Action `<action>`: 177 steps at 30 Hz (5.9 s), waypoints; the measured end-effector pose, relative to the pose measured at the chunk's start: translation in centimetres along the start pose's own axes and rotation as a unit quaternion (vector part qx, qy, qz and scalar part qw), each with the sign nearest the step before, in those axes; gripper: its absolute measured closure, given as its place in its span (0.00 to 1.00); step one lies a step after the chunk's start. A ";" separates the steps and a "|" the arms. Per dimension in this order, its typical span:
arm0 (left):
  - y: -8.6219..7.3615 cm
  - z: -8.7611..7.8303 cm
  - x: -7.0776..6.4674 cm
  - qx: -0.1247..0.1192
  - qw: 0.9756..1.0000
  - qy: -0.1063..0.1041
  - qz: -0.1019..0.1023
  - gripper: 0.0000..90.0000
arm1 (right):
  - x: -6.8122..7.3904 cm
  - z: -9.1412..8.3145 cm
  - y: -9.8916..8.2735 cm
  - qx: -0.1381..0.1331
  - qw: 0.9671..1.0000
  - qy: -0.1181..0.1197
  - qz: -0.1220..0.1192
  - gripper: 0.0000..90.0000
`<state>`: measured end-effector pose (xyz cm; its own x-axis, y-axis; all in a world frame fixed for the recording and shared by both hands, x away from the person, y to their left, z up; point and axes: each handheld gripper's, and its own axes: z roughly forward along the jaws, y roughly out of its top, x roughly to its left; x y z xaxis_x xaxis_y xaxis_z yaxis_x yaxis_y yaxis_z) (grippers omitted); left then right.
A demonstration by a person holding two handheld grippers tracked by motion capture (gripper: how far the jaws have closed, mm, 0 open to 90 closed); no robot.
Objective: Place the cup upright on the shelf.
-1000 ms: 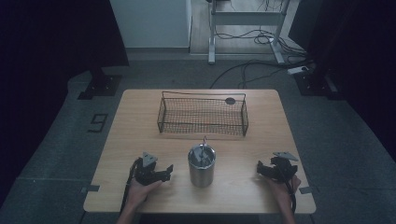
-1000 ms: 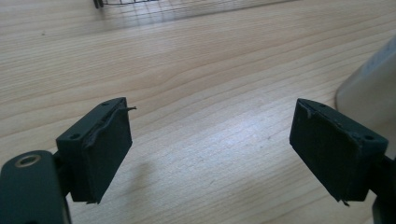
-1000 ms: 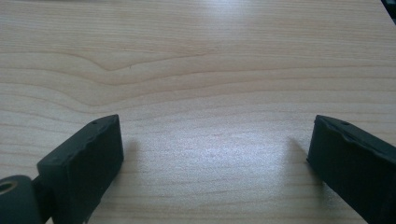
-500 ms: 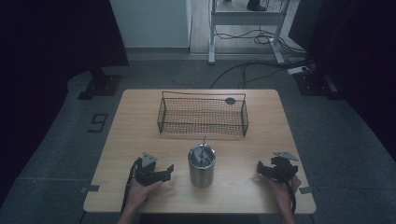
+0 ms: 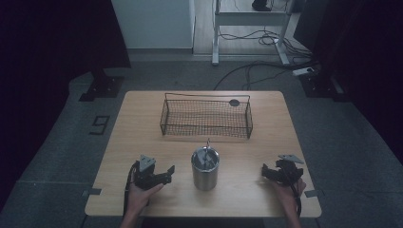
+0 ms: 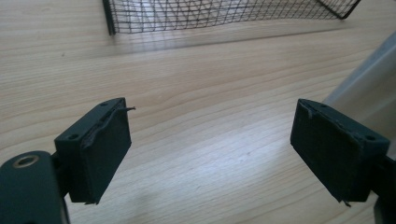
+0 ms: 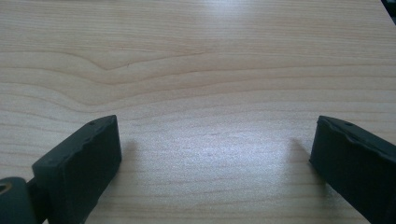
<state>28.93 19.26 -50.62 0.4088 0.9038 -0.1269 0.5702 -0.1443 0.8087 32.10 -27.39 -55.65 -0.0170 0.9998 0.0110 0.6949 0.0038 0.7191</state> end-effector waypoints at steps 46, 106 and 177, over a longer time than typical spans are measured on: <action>2.4 -2.7 -7.2 -0.033 0.985 -0.149 0.077 0.00 | -0.1 0.0 0.0 0.001 1.000 -0.009 0.007 0.01; 4.3 3.7 -11.6 -0.027 0.982 -0.130 0.136 0.04 | -0.2 0.0 0.0 0.001 1.000 -0.010 0.009 0.01; 10.7 2.5 -9.5 -0.054 0.986 -0.132 0.088 0.04 | -0.3 0.1 0.1 0.001 1.000 -0.015 0.015 0.01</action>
<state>32.93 8.14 -42.18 0.6746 0.7296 -0.1124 0.4000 -0.2332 0.8863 32.19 -27.66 -55.64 0.0255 0.9996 0.0121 0.6961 -0.0265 0.7174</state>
